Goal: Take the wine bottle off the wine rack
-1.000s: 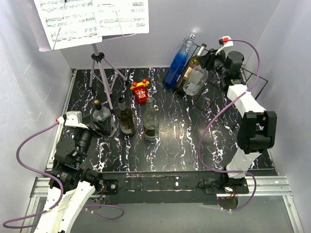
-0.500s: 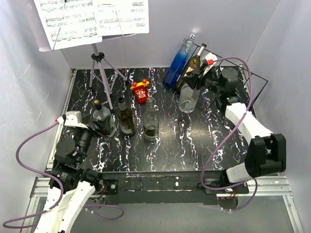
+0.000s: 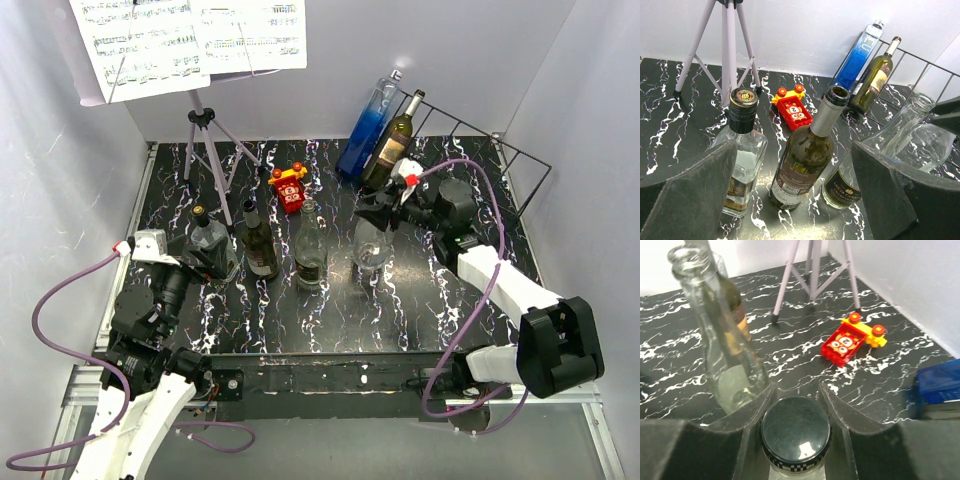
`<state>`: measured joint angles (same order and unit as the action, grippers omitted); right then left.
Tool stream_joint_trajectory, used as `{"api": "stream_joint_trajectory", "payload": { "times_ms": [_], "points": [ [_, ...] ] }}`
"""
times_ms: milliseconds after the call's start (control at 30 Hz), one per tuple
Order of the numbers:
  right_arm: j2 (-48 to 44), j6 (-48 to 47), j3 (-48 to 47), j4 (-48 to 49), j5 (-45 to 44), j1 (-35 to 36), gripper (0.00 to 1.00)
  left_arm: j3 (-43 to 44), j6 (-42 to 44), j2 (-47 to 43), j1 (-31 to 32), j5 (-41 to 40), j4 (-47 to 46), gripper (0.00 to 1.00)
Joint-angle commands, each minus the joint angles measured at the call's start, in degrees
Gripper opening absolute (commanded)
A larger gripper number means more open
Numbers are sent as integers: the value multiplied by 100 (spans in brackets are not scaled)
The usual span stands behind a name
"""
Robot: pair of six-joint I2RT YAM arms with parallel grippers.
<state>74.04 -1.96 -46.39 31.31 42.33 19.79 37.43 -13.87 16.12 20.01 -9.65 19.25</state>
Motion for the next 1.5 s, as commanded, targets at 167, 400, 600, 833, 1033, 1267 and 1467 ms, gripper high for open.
{"api": "stream_joint_trajectory", "payload": {
  "times_ms": [167,400,600,833,1033,1267,1467],
  "points": [
    [-584,-472,376,1457,-137,367,1,10,60,-65,20,33,-8,98],
    [-636,-744,482,1316,-181,561,1,36,68,23,20,60,0,98],
    [-619,-666,710,1685,-260,613,1,19,68,-30,20,51,-8,98],
    [-566,-534,825,1914,-391,631,22,28,77,5,21,60,-17,98],
    [-671,-358,816,1940,-436,640,70,28,77,-30,21,42,-8,98],
    [-988,334,518,1599,-733,666,82,28,77,-47,20,60,-8,98],
    [-980,1486,-1290,-1402,-2760,666,77,19,69,-56,20,77,-8,98]
  ]
}}
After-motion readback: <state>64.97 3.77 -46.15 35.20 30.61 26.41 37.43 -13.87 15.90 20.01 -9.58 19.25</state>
